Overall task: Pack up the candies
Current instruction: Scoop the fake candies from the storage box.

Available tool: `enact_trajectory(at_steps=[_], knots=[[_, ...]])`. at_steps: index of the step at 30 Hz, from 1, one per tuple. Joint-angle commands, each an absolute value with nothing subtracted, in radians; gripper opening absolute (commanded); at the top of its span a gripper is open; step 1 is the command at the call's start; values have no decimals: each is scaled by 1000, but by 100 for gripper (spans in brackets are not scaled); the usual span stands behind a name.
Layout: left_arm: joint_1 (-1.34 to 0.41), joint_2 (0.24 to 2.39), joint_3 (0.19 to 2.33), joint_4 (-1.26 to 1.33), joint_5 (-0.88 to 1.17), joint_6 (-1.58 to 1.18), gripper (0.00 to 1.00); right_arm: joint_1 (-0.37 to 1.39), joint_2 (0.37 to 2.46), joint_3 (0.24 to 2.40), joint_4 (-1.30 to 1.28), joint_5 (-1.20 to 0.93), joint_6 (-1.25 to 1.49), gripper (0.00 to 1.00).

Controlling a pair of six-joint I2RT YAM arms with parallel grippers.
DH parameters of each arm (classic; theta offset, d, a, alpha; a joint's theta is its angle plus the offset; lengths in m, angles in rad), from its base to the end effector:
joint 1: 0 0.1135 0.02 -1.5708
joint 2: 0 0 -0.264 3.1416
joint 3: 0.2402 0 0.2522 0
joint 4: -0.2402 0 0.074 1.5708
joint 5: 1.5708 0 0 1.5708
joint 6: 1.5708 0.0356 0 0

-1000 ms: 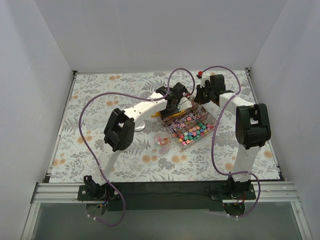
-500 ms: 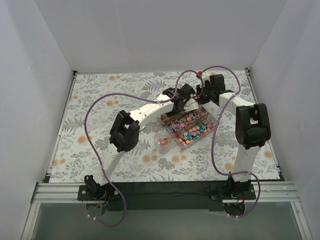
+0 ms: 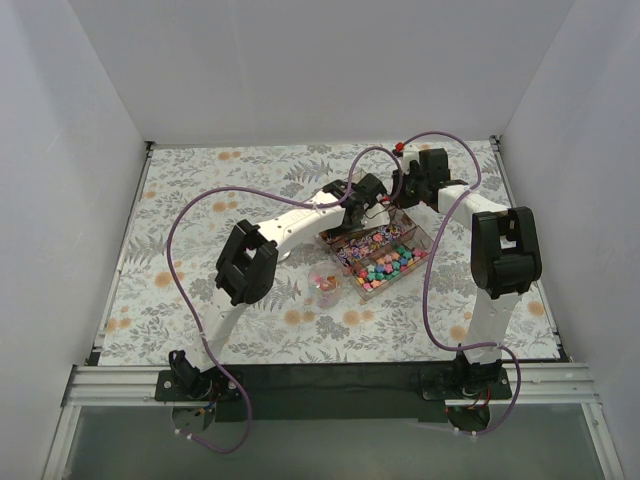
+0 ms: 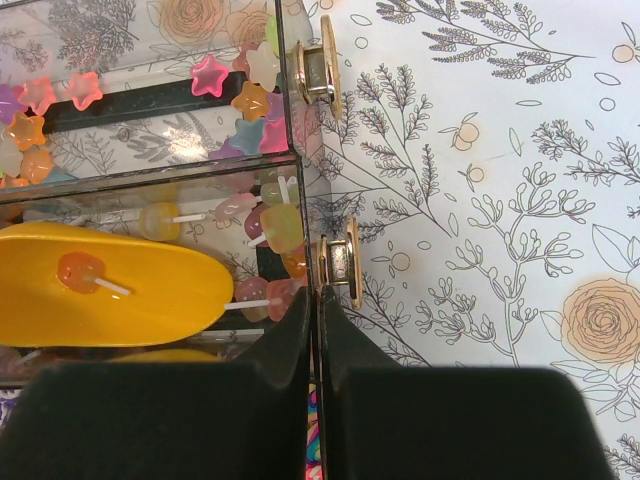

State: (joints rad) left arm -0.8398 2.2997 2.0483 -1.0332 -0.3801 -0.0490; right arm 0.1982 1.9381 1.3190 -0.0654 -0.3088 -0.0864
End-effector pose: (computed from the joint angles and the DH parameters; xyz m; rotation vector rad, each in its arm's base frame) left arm 0.3291 -0.3472 0.2049 0.9735 2.5271 0.3025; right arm 0.4221 0.0958 0.1984 -0.4820 2.1962 0.4079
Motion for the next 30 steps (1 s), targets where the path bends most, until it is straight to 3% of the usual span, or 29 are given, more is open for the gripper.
enact_trajectory(at_steps=[1,30], knots=[[-838,2218,2022,-1057,-405,-26,0,221,1899,1342,-92,-348,-54,1],[-887,2399,2256,-1032,-206,-86,0,230,1898,1355,-84,-394,-18,1]])
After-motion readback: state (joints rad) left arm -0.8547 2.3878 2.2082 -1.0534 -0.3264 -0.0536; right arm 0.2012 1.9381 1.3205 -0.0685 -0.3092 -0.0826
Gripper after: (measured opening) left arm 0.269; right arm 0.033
